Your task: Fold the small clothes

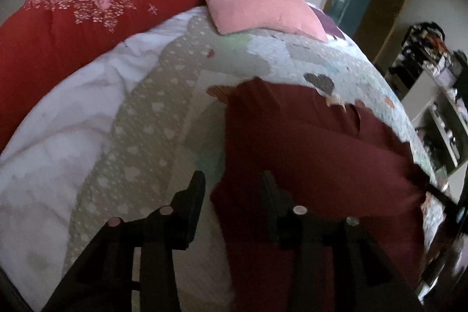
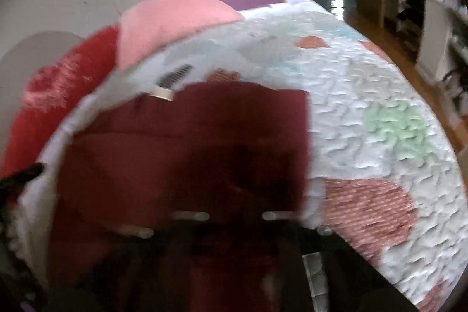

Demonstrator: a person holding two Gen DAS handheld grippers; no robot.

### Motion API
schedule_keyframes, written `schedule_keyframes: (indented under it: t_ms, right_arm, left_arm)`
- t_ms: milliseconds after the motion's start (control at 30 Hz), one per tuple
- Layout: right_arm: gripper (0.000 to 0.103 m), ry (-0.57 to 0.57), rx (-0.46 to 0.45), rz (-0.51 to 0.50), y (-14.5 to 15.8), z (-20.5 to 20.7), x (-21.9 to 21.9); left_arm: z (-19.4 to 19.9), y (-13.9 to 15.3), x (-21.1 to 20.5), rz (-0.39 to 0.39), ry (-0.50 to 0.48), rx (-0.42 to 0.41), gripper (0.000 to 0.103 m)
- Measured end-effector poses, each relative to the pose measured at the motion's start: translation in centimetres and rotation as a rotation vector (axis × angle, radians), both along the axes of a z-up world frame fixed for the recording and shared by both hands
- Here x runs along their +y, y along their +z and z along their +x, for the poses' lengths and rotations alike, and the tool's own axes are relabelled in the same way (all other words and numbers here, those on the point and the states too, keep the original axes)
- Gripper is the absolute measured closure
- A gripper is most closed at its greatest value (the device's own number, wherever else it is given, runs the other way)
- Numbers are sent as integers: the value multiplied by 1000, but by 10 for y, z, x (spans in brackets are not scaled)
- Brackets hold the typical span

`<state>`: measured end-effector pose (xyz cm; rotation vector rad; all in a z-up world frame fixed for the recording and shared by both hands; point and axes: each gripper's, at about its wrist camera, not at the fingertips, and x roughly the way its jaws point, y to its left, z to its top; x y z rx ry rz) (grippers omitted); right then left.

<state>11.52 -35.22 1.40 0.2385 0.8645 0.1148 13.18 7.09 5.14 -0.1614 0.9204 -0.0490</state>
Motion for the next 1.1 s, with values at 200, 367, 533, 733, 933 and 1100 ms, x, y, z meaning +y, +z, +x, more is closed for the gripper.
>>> schedule_keyframes:
  t_ms: [200,367,533,733,933,1100]
  right_arm:
    - [88,-112,16,-43,-2,-4,-22]
    - [77,-47,-62,-25,21,-47,-4]
    - [57,-27,-26,76,10,-104,-7]
    - [57,-15,54,262,-14,-180,-27]
    - [50,95,64,229,-17,-233,19]
    - [50,129,39,35,-16,-247,54]
  left_arm:
    - [-9,-35,-21,23,-23,68,58]
    - [-40,-42,-26,12,-10,63,49]
    - [-85,-44,-21,-71,-20,98,42]
    - [-146,-50,-23,-96,-1,72,33]
    - [-196,-52,-35,-102,1,38,28]
    - [-229,-55,-56,22,-77,63,40]
